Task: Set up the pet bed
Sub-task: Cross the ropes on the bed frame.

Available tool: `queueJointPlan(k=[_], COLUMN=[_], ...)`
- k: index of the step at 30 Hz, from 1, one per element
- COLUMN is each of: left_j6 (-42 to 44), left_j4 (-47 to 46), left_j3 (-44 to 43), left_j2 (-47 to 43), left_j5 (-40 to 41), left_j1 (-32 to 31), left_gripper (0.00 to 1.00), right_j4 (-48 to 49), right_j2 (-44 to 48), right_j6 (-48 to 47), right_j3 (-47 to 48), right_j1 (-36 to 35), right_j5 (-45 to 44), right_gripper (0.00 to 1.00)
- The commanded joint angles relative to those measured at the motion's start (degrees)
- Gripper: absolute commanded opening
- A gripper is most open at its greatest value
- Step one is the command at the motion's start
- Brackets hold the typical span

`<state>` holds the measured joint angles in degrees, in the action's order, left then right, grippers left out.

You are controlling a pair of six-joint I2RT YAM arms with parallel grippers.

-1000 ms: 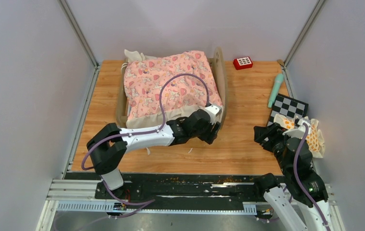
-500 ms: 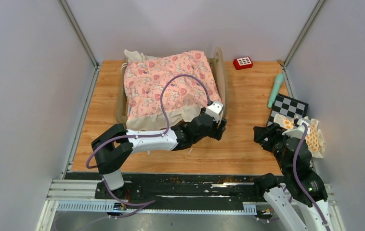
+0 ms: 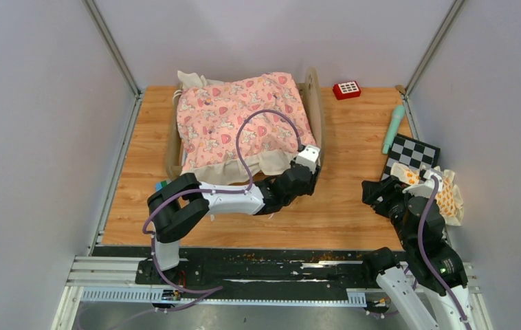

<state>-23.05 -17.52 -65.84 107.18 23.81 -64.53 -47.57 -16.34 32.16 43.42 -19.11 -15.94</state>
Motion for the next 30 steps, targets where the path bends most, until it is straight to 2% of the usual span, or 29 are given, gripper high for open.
queueJointPlan(k=[1,5,9,14,18,30], left_j6=[-1.5,-1.0,-0.2,2.7,4.3,9.8], left_j4=[-6.2,-4.9,1.6,15.5,24.8,45.5], left_j3=[-1.6,-1.9,-3.3,-8.6,-13.5,-30.2], left_j2=[-0.3,-0.9,-3.0,-5.9,-7.4,-5.7], left_j5=[4.0,3.8,3.1,0.9,-3.7,-16.0], left_j1=[-0.3,-0.3,-0.2,0.0,1.2,6.0], left_gripper=[0.41,0.14,0.00,0.00,0.00,0.00], right_j4=[-0.3,-0.5,-0.4,-0.3,-0.3,0.2], right_j2=[0.9,1.0,1.0,1.2,1.3,0.8], right_j6=[-1.5,-1.5,-1.7,-1.7,-1.7,-1.8], right_j3=[0.1,0.1,0.3,0.1,0.0,-0.3], right_j1=[-0.3,-0.3,-0.3,-0.3,-0.3,-0.3], right_j5=[-0.3,-0.2,-0.3,-0.2,-0.1,0.2], right_gripper=[0.64,0.64,0.64,0.64,0.64,0.64])
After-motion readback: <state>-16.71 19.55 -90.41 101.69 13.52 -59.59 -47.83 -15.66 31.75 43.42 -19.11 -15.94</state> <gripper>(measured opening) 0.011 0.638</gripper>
